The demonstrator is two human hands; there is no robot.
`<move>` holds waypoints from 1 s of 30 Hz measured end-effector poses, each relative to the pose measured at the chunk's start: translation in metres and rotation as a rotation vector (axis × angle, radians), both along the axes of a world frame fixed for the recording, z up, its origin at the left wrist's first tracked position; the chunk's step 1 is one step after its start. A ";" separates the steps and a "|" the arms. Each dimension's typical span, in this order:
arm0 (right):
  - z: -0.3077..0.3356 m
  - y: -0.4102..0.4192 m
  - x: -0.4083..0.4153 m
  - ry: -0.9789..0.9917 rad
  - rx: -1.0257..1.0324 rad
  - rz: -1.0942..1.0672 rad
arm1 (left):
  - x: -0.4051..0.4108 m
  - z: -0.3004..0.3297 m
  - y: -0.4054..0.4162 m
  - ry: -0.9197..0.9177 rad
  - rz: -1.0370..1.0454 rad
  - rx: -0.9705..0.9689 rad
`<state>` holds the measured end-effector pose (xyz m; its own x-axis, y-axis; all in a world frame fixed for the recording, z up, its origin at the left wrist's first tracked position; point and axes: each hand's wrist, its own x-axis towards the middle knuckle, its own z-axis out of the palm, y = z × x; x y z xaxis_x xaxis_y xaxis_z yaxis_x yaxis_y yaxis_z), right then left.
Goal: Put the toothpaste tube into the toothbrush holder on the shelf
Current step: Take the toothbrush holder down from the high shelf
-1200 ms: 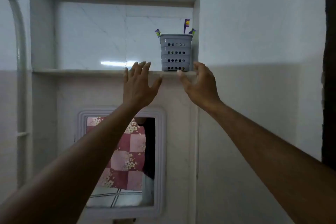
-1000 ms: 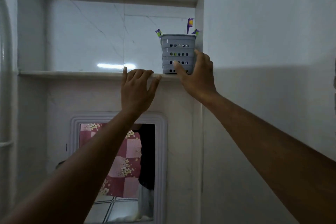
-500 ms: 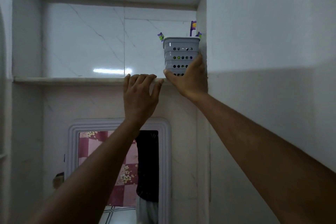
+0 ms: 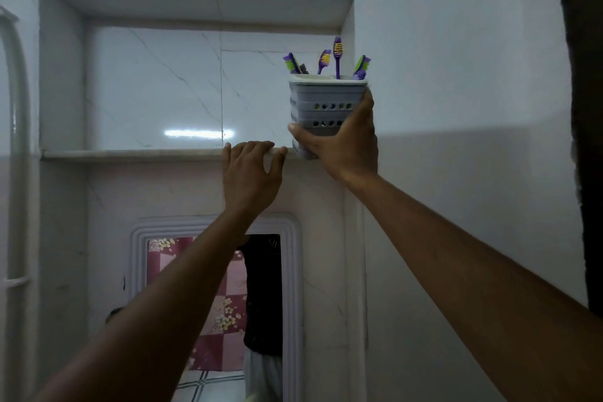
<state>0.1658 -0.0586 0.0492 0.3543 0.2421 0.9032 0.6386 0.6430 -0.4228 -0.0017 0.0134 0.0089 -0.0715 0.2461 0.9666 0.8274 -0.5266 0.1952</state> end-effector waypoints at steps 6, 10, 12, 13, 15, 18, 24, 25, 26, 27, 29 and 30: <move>-0.046 -0.047 0.017 -0.001 0.009 0.032 | 0.002 -0.013 -0.052 -0.079 -0.155 -0.120; -0.097 -0.072 0.028 0.006 -0.061 0.077 | 0.000 -0.051 -0.082 -0.024 -0.169 -0.206; -0.124 -0.083 0.032 0.016 -0.117 0.078 | -0.001 -0.072 -0.099 -0.009 -0.166 -0.271; -0.137 -0.088 0.034 0.018 -0.145 0.080 | -0.001 -0.082 -0.108 0.005 -0.160 -0.297; -0.164 -0.102 0.037 0.018 -0.206 0.089 | -0.001 -0.108 -0.130 0.038 -0.154 -0.356; -0.209 -0.120 0.041 0.018 -0.316 0.107 | 0.001 -0.153 -0.159 0.039 -0.192 -0.442; -0.324 -0.150 0.041 0.086 -0.522 0.269 | -0.009 -0.266 -0.191 -0.127 -0.247 -0.699; -0.342 -0.154 0.040 0.102 -0.548 0.300 | -0.012 -0.283 -0.196 -0.142 -0.239 -0.738; -0.360 -0.157 0.039 0.117 -0.574 0.322 | -0.015 -0.299 -0.199 -0.152 -0.233 -0.769; -0.377 -0.160 0.038 0.131 -0.595 0.343 | -0.018 -0.315 -0.204 -0.162 -0.226 -0.803; -0.406 -0.165 0.036 0.163 -0.626 0.380 | -0.025 -0.341 -0.213 -0.199 -0.220 -0.859; -0.422 -0.168 0.034 0.178 -0.654 0.391 | -0.029 -0.355 -0.217 -0.220 -0.215 -0.884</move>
